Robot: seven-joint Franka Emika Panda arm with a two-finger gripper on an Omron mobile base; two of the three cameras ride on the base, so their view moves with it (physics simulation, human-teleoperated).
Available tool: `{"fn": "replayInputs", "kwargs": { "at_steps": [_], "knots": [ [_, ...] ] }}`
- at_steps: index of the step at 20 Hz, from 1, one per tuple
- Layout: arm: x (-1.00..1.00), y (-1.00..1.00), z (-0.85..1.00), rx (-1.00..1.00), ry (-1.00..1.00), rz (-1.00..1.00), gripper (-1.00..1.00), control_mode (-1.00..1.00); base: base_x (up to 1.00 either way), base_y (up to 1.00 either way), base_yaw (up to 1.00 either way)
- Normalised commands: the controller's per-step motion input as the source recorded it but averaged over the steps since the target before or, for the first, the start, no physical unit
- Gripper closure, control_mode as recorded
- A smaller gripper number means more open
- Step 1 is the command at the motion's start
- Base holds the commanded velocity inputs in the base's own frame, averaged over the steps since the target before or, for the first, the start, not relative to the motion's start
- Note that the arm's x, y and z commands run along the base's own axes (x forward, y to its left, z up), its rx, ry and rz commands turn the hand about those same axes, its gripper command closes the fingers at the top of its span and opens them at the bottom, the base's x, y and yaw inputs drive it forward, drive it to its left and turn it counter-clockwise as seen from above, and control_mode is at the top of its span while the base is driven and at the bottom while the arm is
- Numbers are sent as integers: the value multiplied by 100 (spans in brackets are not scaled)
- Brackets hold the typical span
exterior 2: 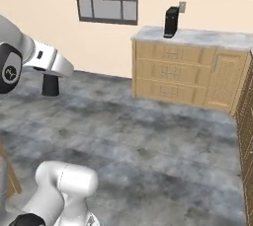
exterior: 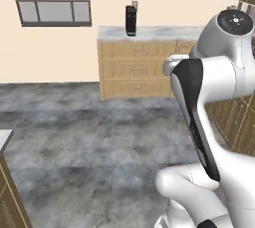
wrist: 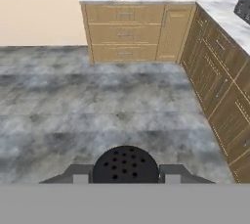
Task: Move the mayonnaise and shaker from the cabinet to the dining counter.
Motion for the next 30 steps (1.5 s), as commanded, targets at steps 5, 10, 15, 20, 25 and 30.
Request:
{"fn": "replayInputs", "kwargs": {
  "at_steps": [5, 10, 15, 20, 25, 30],
  "knots": [
    [0, 0, 0, 0, 0, 0, 100, 100, 9, 4, 65],
    [0, 0, 0, 0, 0, 0, 100, 100, 15, 6, 61],
    [0, 0, 0, 0, 0, 0, 100, 100, 19, 9, 58],
    [0, 0, 0, 0, 0, 0, 100, 100, 21, 5, 57],
    [0, 0, 0, 0, 0, 0, 100, 100, 21, 3, 54],
    [0, 0, 0, 0, 0, 0, 100, 100, 20, 1, 49]
  ]
}}
